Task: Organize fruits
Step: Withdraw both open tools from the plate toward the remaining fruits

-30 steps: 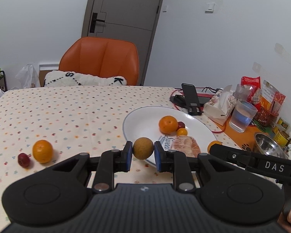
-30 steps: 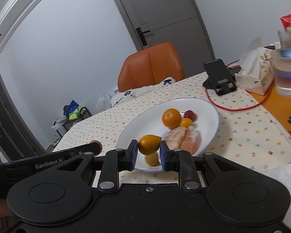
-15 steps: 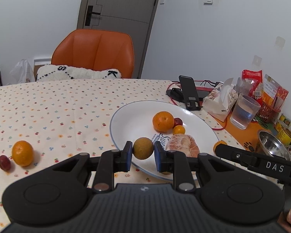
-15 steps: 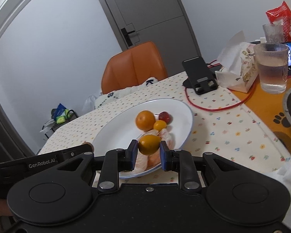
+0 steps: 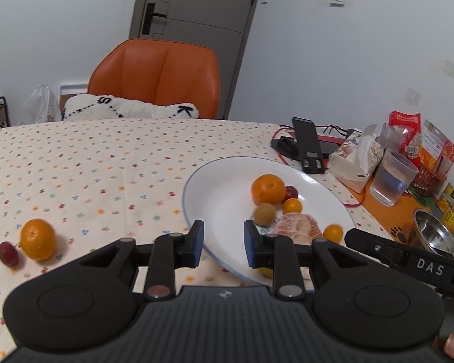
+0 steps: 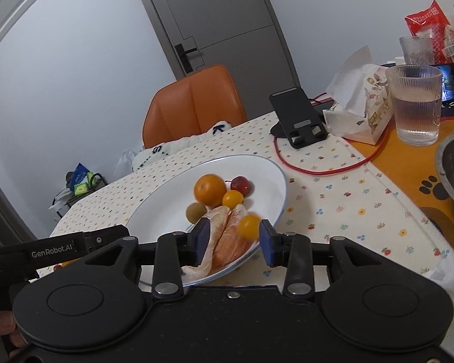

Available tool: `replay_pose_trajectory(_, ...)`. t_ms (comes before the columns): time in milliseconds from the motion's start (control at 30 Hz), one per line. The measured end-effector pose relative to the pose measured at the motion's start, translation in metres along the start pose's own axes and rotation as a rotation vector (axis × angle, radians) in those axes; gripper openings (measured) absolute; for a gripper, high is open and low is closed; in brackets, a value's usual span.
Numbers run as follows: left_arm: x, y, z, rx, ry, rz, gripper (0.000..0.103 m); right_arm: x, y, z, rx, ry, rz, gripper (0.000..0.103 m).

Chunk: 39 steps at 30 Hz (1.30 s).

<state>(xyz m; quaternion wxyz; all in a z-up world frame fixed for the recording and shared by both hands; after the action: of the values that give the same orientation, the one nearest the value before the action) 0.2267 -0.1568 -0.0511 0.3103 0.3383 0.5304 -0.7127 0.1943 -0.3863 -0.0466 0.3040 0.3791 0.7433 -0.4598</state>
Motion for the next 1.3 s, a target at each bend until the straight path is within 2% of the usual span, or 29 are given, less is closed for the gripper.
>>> replay_pose_trajectory(67, 0.001, -0.005, -0.004, -0.003, -0.005, 0.0, 0.029, 0.001, -0.002, -0.003, -0.007, -0.001, -0.001, 0.037)
replay_pose_trajectory(200, 0.002, -0.016, -0.012, -0.019, -0.009, 0.006, 0.043, 0.003, -0.006, -0.013, -0.021, -0.01, -0.005, 0.037)
replay_pose_trajectory(333, 0.003, -0.028, -0.019, -0.022, -0.015, 0.011, 0.048, 0.005, -0.01, -0.024, -0.031, -0.023, -0.005, 0.038)
replay_pose_trajectory(400, 0.003, -0.033, -0.022, -0.032, -0.009, 0.014, 0.054, 0.006, -0.012, -0.03, -0.038, -0.031, -0.006, 0.04)
replay_pose_trajectory(600, 0.003, -0.05, -0.039, -0.059, -0.025, 0.03, 0.066, 0.01, -0.013, -0.05, -0.057, -0.056, -0.014, 0.04)
replay_pose_trajectory(833, 0.004, -0.066, -0.059, -0.083, -0.042, 0.041, 0.07, 0.013, -0.011, -0.072, -0.084, -0.083, -0.024, 0.04)
replay_pose_trajectory(1000, 0.005, -0.076, -0.072, -0.095, -0.045, 0.051, 0.078, 0.017, -0.008, -0.086, -0.099, -0.099, -0.037, 0.04)
replay_pose_trajectory(1300, 0.011, -0.084, -0.094, -0.121, -0.059, 0.042, 0.079, 0.026, -0.002, -0.107, -0.12, -0.127, -0.057, 0.054)
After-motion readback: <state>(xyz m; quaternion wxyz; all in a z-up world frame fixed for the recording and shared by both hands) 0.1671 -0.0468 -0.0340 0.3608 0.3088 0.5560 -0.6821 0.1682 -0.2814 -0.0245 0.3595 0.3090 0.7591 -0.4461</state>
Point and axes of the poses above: each gripper's, at about its wrist camera, not at the fingertips, and y roughly the way its jaws point, z to its right, x to its underside, the point moved 2 cm from there along y, roughly the way its jaws point
